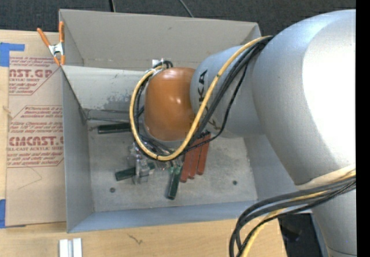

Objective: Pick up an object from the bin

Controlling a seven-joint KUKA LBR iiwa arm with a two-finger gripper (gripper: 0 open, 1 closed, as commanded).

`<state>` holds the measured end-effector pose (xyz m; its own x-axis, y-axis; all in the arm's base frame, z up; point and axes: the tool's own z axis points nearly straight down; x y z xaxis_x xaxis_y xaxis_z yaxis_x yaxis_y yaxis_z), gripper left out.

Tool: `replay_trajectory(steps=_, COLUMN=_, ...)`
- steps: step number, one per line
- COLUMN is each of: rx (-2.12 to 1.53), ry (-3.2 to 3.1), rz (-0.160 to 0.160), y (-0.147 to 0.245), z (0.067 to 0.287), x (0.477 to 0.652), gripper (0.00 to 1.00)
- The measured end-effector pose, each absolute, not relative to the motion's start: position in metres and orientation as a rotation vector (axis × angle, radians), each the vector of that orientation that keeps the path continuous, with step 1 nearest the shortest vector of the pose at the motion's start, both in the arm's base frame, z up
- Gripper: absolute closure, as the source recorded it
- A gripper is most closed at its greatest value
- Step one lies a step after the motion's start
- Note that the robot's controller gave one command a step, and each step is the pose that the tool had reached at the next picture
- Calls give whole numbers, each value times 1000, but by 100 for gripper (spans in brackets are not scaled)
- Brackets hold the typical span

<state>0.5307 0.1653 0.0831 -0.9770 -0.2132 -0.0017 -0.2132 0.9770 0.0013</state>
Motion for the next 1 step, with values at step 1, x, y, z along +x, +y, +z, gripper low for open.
replay_trajectory(steps=1, rx=-315, ry=3120, rz=2, y=178, z=244, x=538, gripper=100)
